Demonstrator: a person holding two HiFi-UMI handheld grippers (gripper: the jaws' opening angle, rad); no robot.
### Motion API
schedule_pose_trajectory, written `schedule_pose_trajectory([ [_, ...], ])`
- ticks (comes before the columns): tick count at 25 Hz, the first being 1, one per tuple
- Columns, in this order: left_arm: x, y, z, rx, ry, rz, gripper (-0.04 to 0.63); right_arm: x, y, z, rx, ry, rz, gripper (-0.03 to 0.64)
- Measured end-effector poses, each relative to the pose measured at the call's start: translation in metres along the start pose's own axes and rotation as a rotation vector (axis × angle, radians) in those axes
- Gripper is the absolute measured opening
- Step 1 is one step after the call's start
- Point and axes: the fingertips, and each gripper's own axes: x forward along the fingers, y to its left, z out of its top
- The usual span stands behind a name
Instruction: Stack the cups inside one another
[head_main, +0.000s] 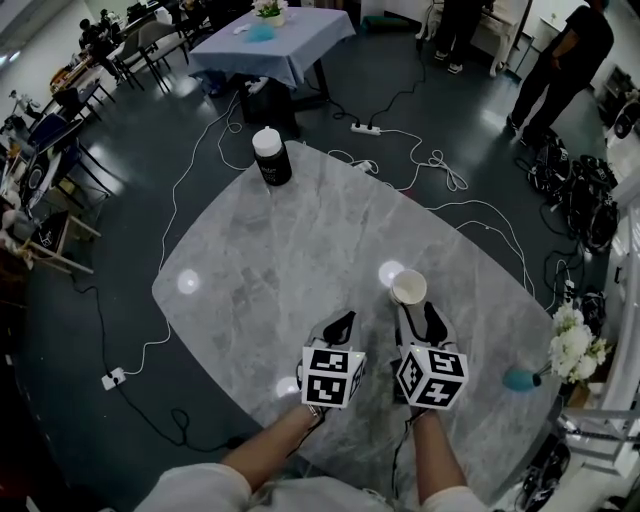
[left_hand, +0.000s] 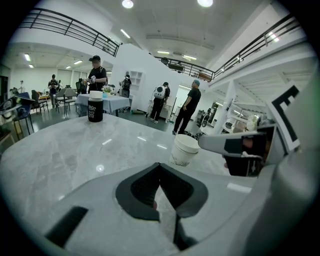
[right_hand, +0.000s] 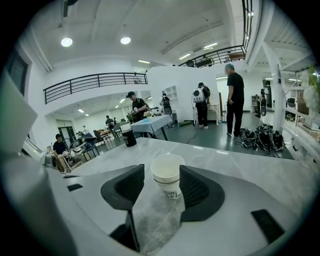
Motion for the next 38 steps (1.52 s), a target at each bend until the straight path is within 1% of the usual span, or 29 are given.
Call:
schedule_pose_trajectory([
  [3, -0.008, -0.001, -0.001, 0.001, -0.006, -0.002, -0.005, -0.008, 0.004, -0.003, 0.007, 0.002, 0.004, 0.21],
  [10, -0.035, -0.008, -0.003, 0.013, -0.025, -0.012, -0.005, -0.034, 0.015, 0.0, 0.024, -0.029, 0.002, 0.203],
  [21, -0.092, -0.024, -0.01, 0.047, -0.058, -0.042, -0.005, -0.098, 0.037, -0.011, 0.026, -0.068, -0.038, 0.105],
  [29, -0.139, -0.039, -0.027, 0.088, -0.081, -0.079, -0.005, -0.153, 0.048, -0.033, 0.054, -0.088, -0.073, 0.036],
  [38, -0.208, -0.055, -0.049, 0.133, -0.11, -0.136, -0.005, -0.226, 0.074, -0.051, 0.054, -0.132, -0.103, 0.018],
])
